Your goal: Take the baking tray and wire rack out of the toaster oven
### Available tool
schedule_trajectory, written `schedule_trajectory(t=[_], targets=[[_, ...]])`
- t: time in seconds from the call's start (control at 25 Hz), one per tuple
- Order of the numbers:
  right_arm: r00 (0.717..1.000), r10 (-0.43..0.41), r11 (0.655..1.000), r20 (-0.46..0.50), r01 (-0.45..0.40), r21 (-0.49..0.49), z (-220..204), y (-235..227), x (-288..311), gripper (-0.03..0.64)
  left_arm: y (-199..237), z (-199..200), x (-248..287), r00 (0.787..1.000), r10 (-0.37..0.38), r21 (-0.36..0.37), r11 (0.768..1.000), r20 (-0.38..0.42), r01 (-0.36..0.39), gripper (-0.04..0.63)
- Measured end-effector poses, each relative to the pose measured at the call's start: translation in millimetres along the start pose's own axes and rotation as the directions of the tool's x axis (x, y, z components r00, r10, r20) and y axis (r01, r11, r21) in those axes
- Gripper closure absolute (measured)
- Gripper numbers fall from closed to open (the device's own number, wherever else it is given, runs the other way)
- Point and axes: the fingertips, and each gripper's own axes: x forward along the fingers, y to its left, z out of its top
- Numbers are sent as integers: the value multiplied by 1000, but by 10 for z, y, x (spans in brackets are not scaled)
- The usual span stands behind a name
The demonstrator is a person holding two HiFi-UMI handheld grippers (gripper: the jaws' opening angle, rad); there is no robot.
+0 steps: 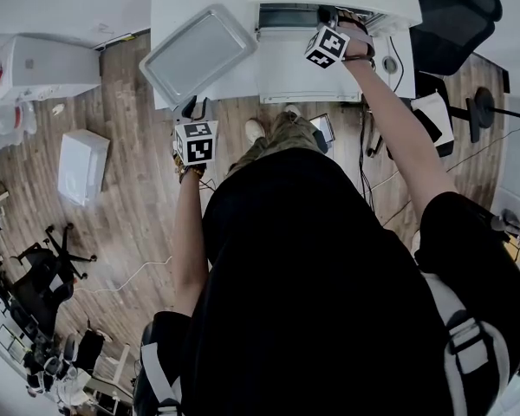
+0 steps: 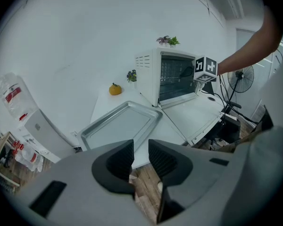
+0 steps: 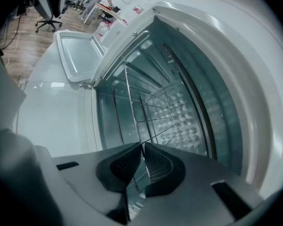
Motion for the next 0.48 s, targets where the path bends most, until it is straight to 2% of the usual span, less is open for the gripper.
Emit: schedule_trajectory(t=[0.28,0.48], targets=[[1000,24,1000,-4,-24,17,-16,54,-99,575,-63,40,34,1000,-26,-25,999,11,27,486],[999,39,999,5,-39,9,-38,153,-277,577,-226,213,80,993,-105,-79,991,53,109,485]])
